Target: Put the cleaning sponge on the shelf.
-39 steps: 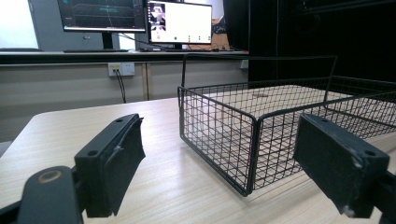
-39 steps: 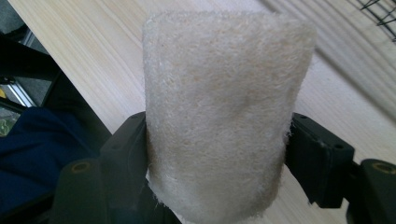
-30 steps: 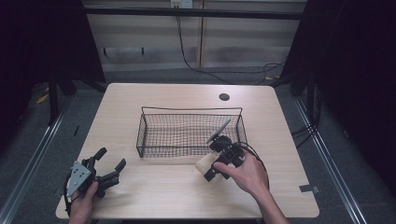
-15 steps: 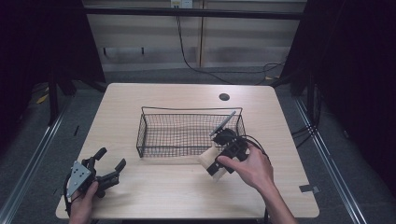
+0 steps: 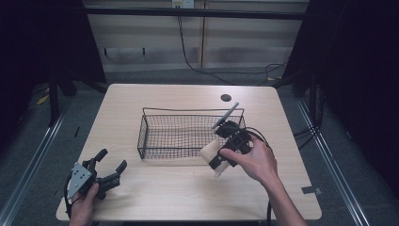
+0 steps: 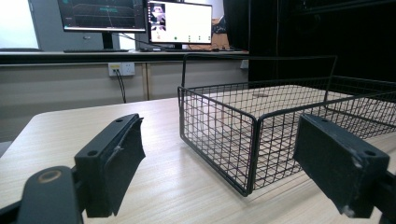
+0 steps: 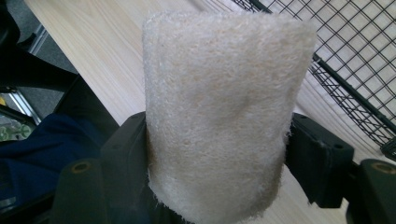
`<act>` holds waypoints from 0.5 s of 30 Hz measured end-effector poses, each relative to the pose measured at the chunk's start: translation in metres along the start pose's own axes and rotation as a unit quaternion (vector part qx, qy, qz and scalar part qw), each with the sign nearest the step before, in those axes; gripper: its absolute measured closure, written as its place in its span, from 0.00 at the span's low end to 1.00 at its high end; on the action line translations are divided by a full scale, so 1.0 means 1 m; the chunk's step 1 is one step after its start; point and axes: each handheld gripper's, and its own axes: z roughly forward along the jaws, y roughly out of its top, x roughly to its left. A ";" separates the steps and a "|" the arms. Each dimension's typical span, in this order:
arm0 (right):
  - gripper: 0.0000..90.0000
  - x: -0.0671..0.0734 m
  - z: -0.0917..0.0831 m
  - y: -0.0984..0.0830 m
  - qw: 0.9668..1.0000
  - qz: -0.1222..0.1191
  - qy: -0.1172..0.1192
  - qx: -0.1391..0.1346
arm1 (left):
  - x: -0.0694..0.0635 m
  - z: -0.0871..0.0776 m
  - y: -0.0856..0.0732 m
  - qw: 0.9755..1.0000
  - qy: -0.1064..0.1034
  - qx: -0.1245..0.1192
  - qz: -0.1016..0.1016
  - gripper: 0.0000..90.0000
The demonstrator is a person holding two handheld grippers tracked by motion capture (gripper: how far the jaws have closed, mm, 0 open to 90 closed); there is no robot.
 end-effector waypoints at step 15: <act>0.31 -0.011 -0.012 0.010 1.000 0.019 -0.008 -0.008 | 0.000 0.000 0.000 1.000 0.000 0.000 0.000 0.17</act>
